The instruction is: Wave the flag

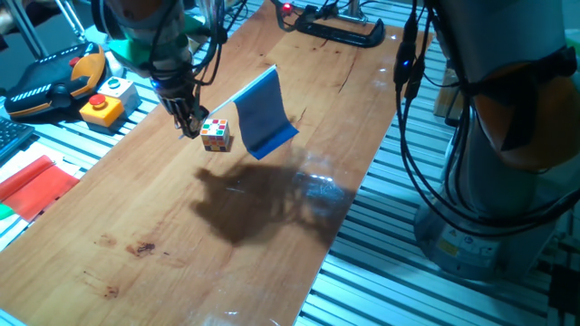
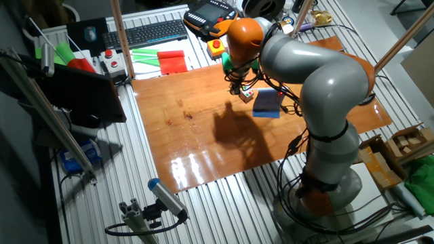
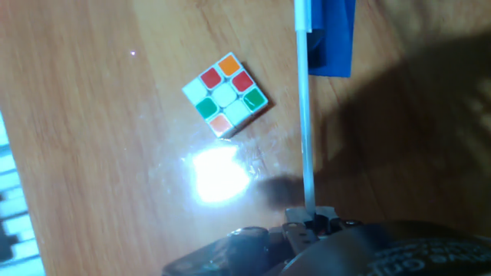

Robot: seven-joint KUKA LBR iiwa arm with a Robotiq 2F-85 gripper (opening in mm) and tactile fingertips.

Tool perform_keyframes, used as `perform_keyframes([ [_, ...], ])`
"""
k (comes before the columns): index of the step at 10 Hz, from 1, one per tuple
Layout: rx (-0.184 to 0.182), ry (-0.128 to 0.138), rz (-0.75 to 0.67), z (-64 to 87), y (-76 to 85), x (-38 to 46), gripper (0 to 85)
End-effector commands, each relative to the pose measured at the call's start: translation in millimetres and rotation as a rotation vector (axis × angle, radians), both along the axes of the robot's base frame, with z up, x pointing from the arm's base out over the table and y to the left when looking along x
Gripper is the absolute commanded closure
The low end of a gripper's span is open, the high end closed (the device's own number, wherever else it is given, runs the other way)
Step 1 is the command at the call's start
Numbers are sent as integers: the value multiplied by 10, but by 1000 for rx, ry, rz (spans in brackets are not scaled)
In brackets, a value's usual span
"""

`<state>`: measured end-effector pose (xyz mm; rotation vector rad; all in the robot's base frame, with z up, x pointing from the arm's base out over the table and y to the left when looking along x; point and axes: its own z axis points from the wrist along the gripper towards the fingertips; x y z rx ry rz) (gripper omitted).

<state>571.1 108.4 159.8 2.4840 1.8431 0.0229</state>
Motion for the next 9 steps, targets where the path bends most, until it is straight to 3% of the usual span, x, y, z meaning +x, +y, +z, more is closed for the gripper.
perform_keyframes([
  [1, 21, 1, -27, 1, -4, 1, 843],
  [2, 40, 9, -73, 1, -4, 1, 843],
  [5, 17, 40, -137, 21, -3, -4, 843],
  [9, 23, 73, -146, 449, -72, -80, 843],
])
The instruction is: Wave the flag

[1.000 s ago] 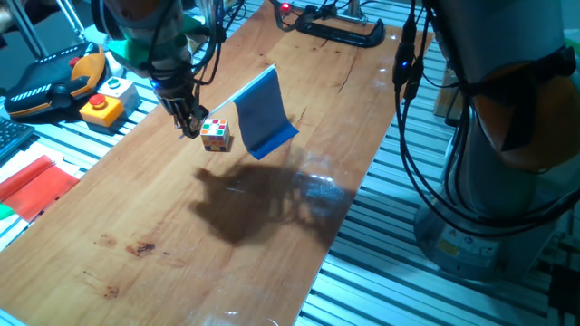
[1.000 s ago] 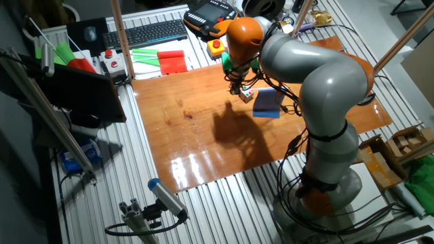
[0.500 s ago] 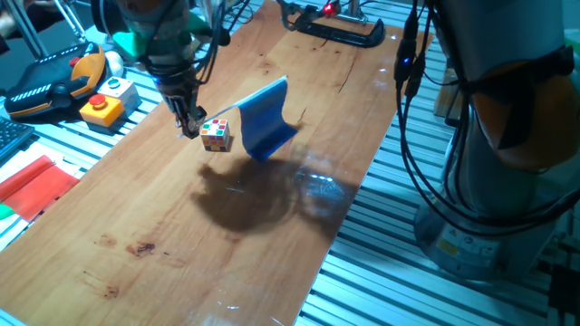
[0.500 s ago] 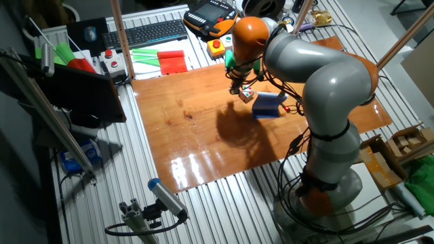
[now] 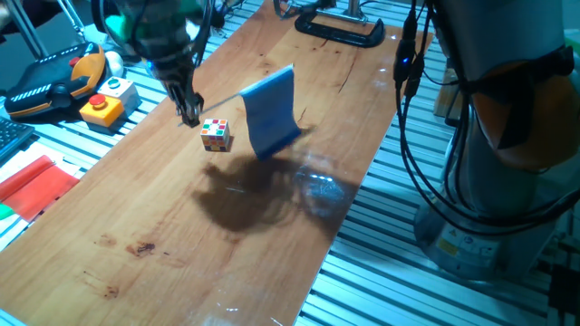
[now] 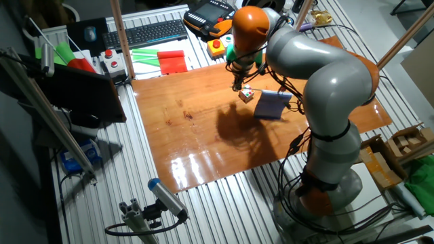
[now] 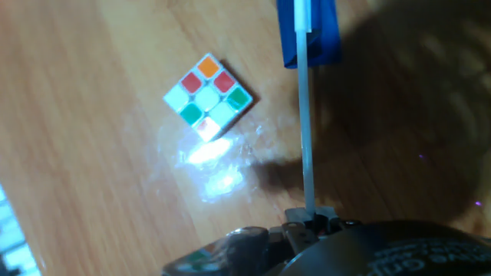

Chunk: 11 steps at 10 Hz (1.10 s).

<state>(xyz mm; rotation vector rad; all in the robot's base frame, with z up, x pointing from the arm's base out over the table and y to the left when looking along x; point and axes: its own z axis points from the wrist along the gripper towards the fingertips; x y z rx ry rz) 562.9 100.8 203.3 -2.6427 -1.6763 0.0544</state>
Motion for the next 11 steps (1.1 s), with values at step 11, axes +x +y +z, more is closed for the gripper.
perform_keyframes([
  [11, 44, 67, -112, 415, 36, -301, 843],
])
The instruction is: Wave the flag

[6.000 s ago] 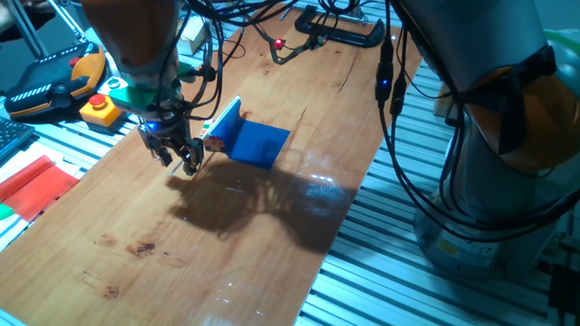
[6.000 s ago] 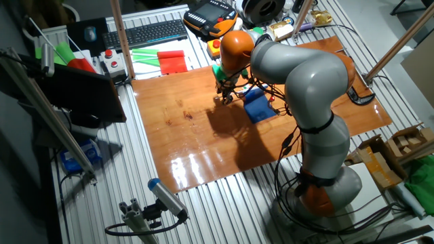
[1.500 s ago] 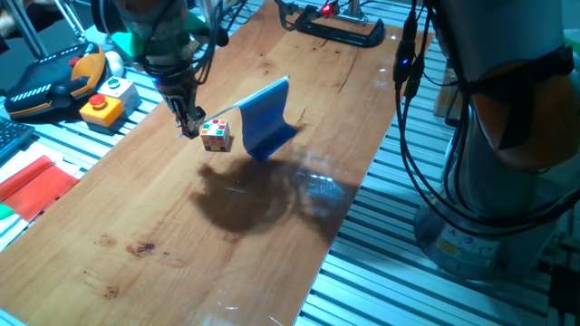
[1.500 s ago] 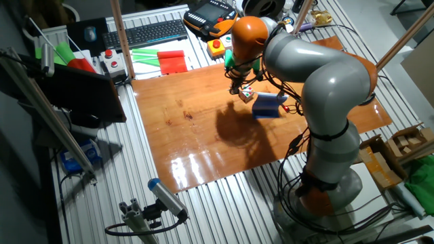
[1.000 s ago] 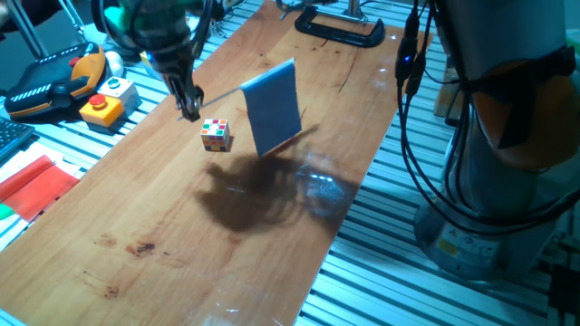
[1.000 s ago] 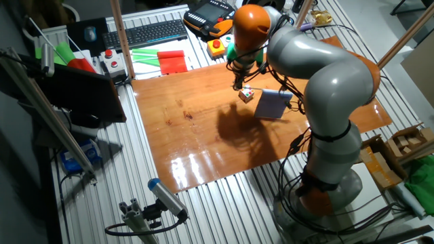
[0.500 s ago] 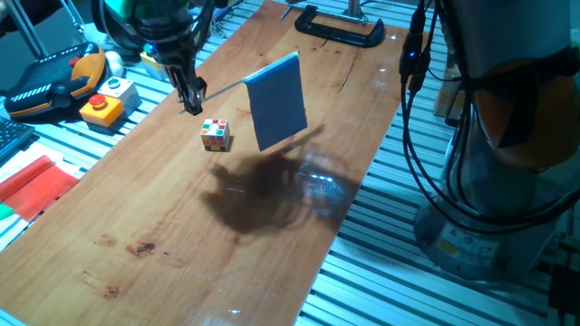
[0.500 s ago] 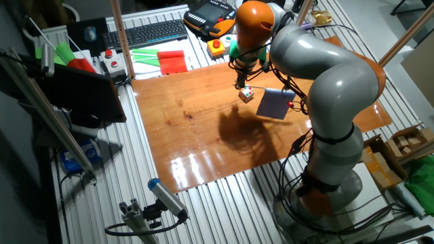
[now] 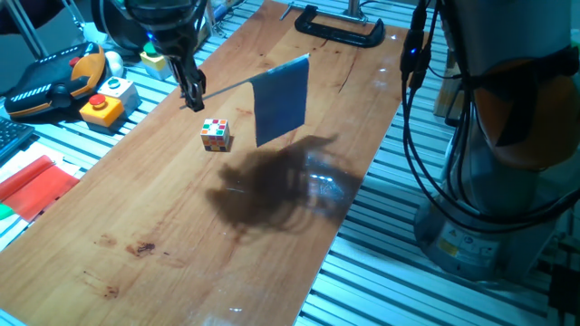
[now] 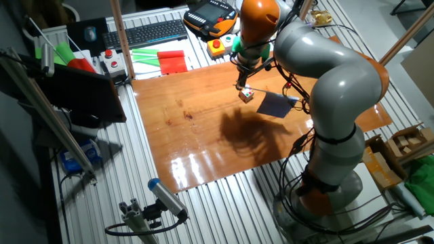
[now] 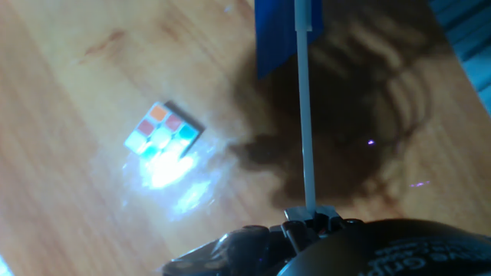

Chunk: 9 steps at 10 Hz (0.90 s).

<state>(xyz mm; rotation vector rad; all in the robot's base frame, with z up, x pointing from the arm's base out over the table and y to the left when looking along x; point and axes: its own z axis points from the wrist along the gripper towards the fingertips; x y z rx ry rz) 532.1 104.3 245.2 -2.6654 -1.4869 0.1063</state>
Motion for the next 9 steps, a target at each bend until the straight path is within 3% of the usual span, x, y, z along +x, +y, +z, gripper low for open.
perform_keyframes([
  [1, 0, 6, -14, 12, -2, -27, 843],
  [5, 15, 37, -99, 28, 36, -88, 843],
  [9, 5, 27, -102, 30, 34, -91, 843],
])
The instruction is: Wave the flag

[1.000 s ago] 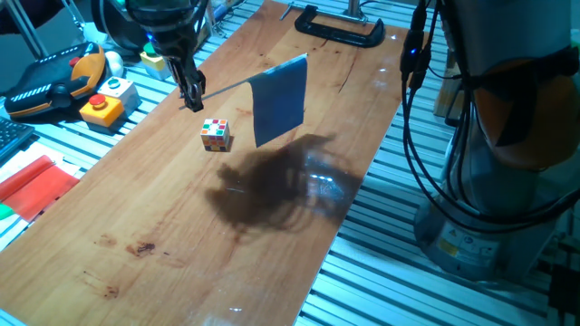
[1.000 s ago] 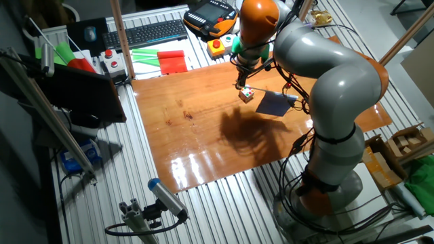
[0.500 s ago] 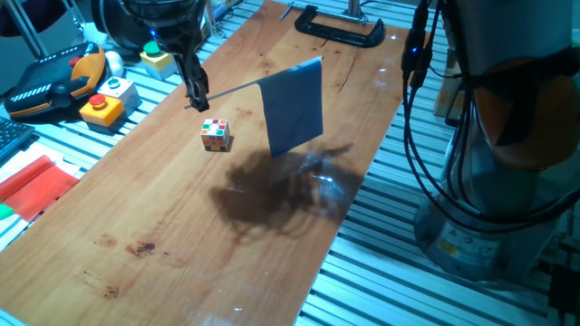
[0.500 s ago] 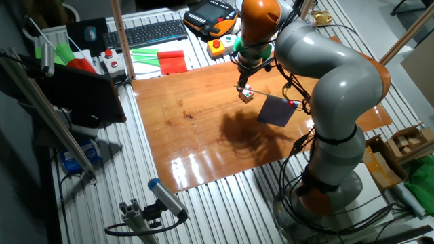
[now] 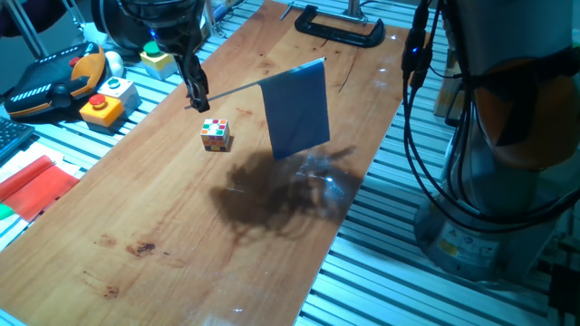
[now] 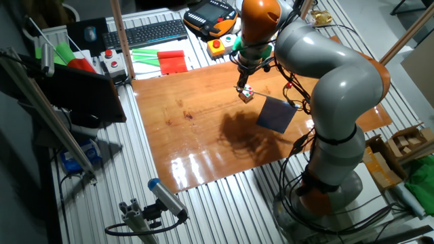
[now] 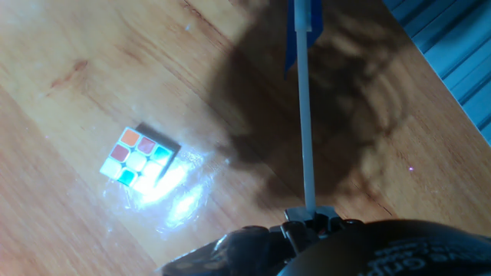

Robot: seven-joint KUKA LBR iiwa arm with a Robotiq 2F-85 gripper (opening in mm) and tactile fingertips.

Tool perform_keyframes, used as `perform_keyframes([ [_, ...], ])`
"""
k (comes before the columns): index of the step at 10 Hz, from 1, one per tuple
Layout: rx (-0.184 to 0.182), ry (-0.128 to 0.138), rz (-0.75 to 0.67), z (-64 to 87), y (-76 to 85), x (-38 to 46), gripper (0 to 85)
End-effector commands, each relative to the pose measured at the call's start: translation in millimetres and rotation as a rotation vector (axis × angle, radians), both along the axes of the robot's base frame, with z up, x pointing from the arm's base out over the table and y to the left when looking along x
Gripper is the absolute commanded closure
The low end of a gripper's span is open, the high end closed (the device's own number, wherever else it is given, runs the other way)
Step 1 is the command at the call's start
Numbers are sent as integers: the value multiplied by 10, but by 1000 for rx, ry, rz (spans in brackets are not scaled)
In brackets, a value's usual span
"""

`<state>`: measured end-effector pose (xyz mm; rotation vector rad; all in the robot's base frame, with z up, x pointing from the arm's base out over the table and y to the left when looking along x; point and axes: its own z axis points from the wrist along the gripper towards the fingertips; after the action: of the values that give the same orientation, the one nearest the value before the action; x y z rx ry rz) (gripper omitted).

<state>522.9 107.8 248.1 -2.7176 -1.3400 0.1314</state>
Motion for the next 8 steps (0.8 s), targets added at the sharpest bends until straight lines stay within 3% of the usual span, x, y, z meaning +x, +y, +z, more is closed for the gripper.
perform_keyframes([
  [1, 0, 0, -2, 0, 2, -2, 843],
  [8, -11, -1, 7, 1, 5, -8, 843],
])
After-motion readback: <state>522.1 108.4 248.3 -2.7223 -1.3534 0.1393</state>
